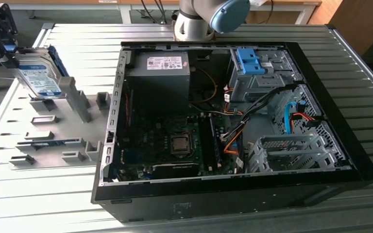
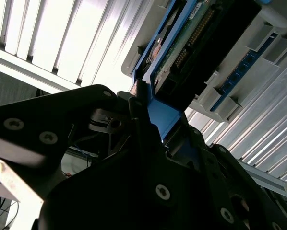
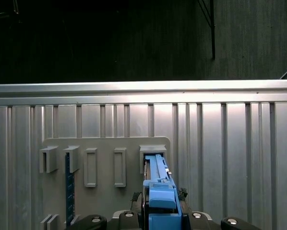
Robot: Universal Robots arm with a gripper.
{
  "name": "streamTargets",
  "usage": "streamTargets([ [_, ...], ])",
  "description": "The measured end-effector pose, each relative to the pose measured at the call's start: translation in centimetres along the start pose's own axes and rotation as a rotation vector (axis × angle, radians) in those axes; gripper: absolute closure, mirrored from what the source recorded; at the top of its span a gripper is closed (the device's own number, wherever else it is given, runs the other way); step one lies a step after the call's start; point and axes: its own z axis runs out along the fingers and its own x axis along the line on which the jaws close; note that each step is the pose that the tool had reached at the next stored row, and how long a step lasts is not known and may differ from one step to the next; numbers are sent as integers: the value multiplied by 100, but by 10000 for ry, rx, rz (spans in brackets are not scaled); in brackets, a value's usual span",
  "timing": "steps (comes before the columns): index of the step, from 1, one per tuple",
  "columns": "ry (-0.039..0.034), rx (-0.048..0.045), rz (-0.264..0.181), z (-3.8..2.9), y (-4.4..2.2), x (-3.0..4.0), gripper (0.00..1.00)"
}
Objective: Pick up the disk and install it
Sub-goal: 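Pick up the disk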
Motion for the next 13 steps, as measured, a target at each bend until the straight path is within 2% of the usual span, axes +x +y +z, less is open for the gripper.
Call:
streamTargets([
  [13, 1, -1, 0, -2, 0, 0, 64],
])
